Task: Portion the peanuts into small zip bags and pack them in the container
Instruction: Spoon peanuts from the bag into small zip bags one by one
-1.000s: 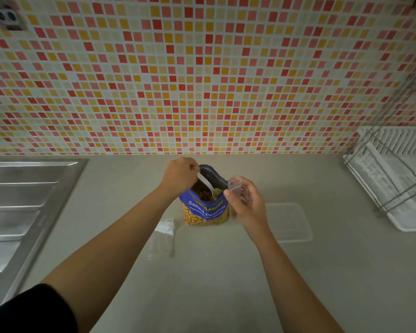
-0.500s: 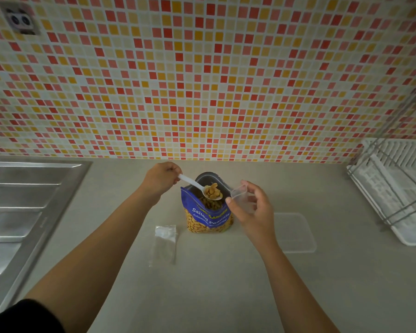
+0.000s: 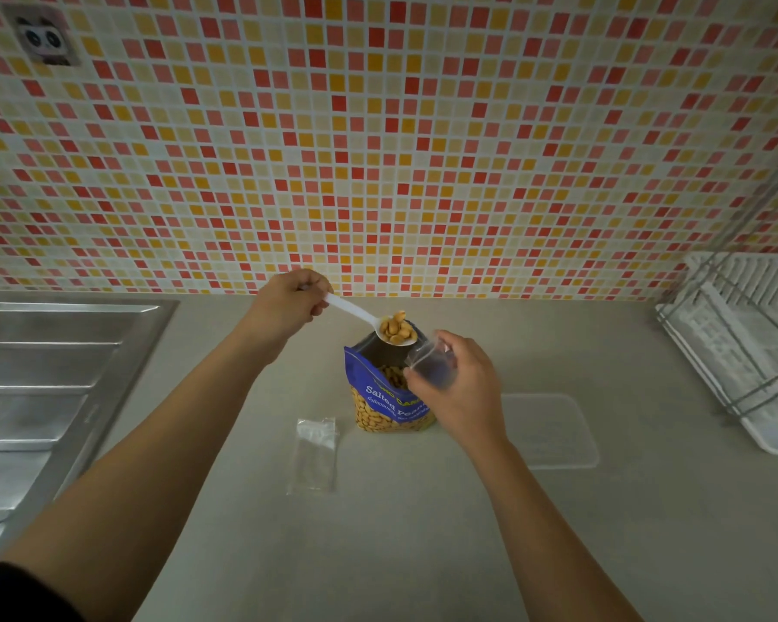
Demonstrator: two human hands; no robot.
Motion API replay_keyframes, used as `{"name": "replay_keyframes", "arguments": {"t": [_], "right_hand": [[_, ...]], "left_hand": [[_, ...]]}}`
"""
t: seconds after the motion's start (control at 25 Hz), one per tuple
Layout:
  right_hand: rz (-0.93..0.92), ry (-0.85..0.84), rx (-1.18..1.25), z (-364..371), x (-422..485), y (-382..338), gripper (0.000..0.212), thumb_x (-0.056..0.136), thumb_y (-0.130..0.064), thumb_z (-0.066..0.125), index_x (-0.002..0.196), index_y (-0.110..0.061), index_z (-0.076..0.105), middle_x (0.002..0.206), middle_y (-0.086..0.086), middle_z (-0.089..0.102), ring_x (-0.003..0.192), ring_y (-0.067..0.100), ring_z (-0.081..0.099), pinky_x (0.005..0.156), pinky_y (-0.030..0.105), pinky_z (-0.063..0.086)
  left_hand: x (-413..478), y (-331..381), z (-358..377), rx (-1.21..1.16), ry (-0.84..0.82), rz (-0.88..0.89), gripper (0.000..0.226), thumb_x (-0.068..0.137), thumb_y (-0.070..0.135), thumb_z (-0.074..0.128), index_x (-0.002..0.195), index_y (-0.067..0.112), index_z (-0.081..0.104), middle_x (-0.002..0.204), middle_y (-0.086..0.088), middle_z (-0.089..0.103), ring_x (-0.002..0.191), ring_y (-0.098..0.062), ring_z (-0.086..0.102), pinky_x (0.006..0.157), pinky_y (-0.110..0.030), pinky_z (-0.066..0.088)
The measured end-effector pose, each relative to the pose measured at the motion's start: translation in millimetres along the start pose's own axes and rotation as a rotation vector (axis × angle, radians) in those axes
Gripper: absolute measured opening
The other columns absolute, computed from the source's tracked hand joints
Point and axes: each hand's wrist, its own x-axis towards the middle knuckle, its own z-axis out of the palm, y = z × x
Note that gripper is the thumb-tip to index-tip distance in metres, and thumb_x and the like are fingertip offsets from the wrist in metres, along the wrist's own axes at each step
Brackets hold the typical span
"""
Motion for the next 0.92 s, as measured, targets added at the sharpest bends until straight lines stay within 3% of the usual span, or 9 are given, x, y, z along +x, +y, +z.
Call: {"name": "replay_keyframes", "arguments": {"t": [0.28,0.4,0.68,0.8,0.92], "right_hand": [[0.018,0.019,0.047,5.7,4.0,-10.9,0.059,0.069,-0.038,0.077,0.119,-0.017,0.056,0.111,-0.002,0.062,0.099,0.013,0.057,0.079,0.026,0.049],[0.028,0.039,0.081,7.9,2.4,-13.8,0.056,0.068,-0.036,0.078,0.117,-0.016,0.057,0.109,-0.001,0.063,0.099,0.014,0.057,0.079,0.024,0.044],[0.040,0.055,0.102,12.1,1.8,-18.6,0.053,0.067,-0.034,0.079,0.113,-0.015,0.058,0.105,-0.002,0.062,0.097,0.016,0.057,0.080,0.029,0.049],[0.050,0.044,0.113,11.3,2.0,-21.1,0.051,0.068,-0.032,0.078,0.112,-0.014,0.059,0.105,-0.001,0.062,0.097,0.016,0.056,0.079,0.028,0.047],[0.073,0.057,0.129,12.4,2.0,-22.6,0.051,0.069,-0.032,0.078,0.112,-0.014,0.058,0.105,0.000,0.062,0.096,0.017,0.056,0.079,0.028,0.046]], "left_hand": [[-7.6,20.9,3.1,0.161,0.029,0.089,0.017,0.095,0.014,0.046,0.093,0.010,0.063,0.077,0.000,0.058,0.072,-0.011,0.052,0.067,-0.022,0.042],[-11.1,29.9,4.1,0.227,0.021,0.128,0.018,0.095,0.014,0.046,0.095,0.008,0.063,0.082,-0.002,0.058,0.076,-0.013,0.053,0.067,-0.021,0.041],[-13.6,42.6,5.0,0.383,-0.045,0.206,0.017,0.096,0.013,0.045,0.090,0.010,0.061,0.088,-0.005,0.059,0.080,-0.016,0.053,0.061,-0.016,0.039],[-14.0,49.9,8.4,0.476,-0.063,0.264,0.020,0.096,0.015,0.045,0.097,0.007,0.063,0.089,-0.004,0.059,0.079,-0.015,0.053,0.062,-0.018,0.040],[-19.7,67.2,14.6,0.635,-0.082,0.426,0.021,0.096,0.014,0.045,0.100,0.006,0.064,0.089,-0.004,0.061,0.065,-0.010,0.049,0.057,-0.015,0.034]]}}
